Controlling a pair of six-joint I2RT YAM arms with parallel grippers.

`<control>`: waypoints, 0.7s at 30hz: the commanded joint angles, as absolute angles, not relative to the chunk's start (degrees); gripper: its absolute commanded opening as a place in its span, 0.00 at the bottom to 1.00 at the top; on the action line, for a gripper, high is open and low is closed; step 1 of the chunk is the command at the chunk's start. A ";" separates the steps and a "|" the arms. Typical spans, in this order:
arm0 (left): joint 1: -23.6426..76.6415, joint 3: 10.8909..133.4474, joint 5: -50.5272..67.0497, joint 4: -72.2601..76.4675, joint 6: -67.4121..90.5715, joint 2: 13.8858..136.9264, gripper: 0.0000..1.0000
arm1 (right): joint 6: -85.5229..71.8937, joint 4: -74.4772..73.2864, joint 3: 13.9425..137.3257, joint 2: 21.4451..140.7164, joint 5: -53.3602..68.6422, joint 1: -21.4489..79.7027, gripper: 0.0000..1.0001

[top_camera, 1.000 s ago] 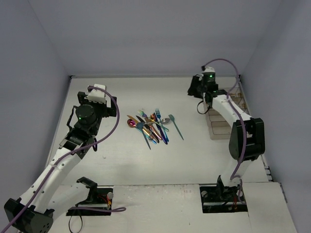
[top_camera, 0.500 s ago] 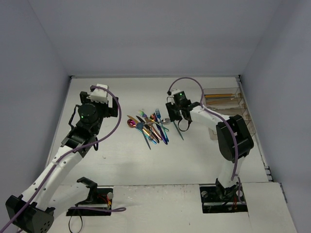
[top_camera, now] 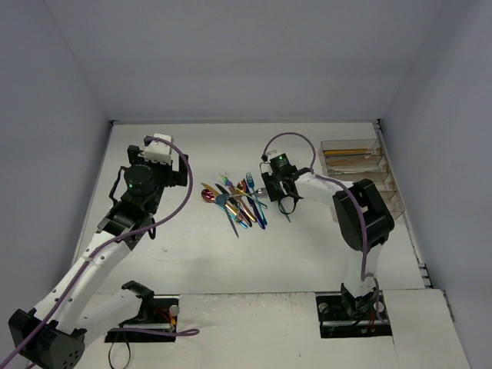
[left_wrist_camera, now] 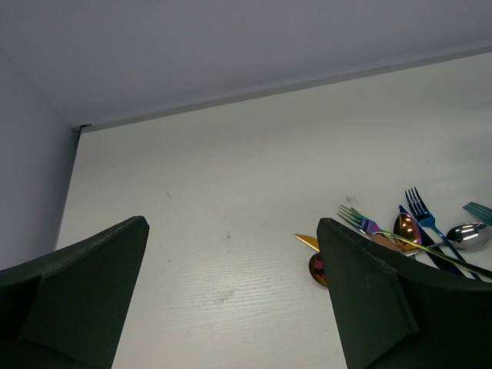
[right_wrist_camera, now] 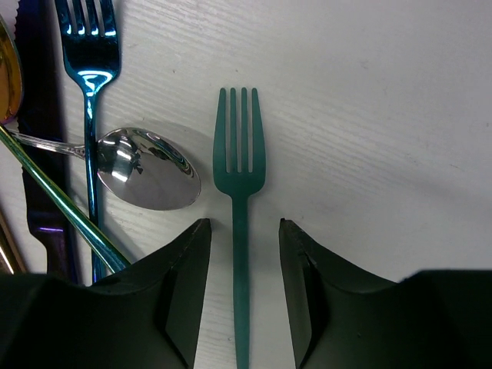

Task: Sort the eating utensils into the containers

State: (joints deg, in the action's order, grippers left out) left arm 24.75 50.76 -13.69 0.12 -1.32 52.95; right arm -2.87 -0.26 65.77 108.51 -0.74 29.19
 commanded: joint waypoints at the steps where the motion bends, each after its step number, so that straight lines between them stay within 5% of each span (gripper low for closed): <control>1: 25.05 53.28 -13.20 3.52 -0.62 52.73 0.90 | -2.04 0.18 67.79 109.51 -2.21 29.69 0.36; 5: 25.05 53.26 -13.23 3.52 -0.70 52.65 0.90 | -2.07 0.18 68.65 111.45 -2.11 29.71 0.30; 13: 25.14 53.35 -13.40 3.52 -0.75 52.56 0.90 | -2.81 0.18 70.70 112.64 -2.94 29.32 0.01; 21: 25.14 53.26 -13.36 3.52 -0.70 52.73 0.90 | -8.94 -1.58 74.34 102.95 -4.65 22.78 0.00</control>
